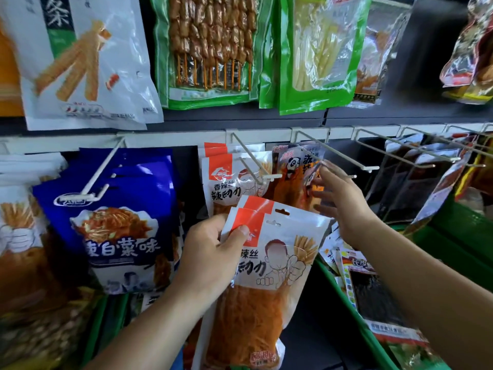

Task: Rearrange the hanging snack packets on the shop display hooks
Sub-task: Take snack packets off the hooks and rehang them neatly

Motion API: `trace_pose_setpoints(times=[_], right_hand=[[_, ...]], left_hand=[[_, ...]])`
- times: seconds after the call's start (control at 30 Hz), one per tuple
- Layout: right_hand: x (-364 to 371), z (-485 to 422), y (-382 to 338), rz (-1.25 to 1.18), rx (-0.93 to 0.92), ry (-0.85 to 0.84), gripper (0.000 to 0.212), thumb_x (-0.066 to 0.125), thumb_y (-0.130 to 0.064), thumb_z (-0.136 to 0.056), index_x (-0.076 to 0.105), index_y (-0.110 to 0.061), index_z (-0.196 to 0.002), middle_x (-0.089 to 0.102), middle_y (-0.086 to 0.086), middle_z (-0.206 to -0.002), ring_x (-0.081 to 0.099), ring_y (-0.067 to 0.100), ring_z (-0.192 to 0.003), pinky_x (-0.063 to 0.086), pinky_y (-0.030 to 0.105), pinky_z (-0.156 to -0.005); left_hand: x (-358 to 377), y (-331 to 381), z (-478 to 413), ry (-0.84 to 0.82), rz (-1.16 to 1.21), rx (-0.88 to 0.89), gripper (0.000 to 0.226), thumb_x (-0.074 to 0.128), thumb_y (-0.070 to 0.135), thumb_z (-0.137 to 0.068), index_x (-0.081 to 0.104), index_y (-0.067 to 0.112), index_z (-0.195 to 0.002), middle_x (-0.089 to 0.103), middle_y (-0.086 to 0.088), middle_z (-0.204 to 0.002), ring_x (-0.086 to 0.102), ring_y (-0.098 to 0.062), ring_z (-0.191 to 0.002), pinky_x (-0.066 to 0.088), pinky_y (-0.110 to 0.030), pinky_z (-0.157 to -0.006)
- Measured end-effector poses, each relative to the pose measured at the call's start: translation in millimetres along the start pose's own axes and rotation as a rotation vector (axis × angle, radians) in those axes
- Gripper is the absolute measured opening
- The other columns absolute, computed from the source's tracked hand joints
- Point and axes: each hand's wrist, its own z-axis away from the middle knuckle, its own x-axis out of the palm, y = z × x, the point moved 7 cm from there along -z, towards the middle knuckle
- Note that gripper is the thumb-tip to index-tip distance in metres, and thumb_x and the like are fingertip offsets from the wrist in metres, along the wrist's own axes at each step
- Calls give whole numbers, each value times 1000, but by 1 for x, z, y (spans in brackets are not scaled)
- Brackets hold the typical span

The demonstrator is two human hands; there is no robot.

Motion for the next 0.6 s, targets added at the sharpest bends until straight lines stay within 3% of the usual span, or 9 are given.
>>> trace_pose_setpoints(times=[0.1, 0.17, 0.27, 0.4, 0.6], right_hand=[[2, 2, 3, 3, 49, -38, 49, 58, -63, -96, 69, -31, -131, 74, 17, -119, 73, 29, -98, 59, 44, -89], [5, 11, 9, -68, 109, -114, 39, 46, -57, -104, 68, -33, -126, 73, 7, -128, 68, 25, -116, 52, 46, -99], [10, 33, 15, -84, 144, -176, 49, 42, -53, -106, 60, -30, -145, 63, -5, -146, 55, 20, -138, 38, 50, -115], [30, 82, 22, -177, 180, -291, 55, 39, -54, -107, 70, -20, -136, 74, 7, -134, 70, 29, -124, 49, 49, -106], [35, 112, 46, -267, 147, -342, 47, 72, -35, -92, 73, -3, -127, 74, 22, -129, 71, 41, -121, 46, 59, -113]], left_hand=[[-5, -2, -3, 20, -17, -4, 15, 65, 22, -100, 80, 25, -102, 82, 13, -88, 78, -7, -83, 65, -33, -75], [-7, -2, -4, 34, -16, -7, 15, 66, 22, -99, 80, 25, -103, 82, 12, -88, 79, -8, -83, 66, -36, -76], [-5, -2, -4, 27, 20, -34, 15, 66, 21, -99, 80, 25, -104, 82, 10, -89, 80, -11, -83, 66, -39, -75], [-4, -2, -2, 10, 8, -14, 16, 66, 23, -100, 79, 28, -108, 82, 13, -94, 79, -10, -90, 65, -39, -80], [-2, -14, 1, 18, 29, -52, 17, 62, 24, -102, 78, 27, -105, 82, 13, -94, 77, -8, -94, 61, -31, -82]])
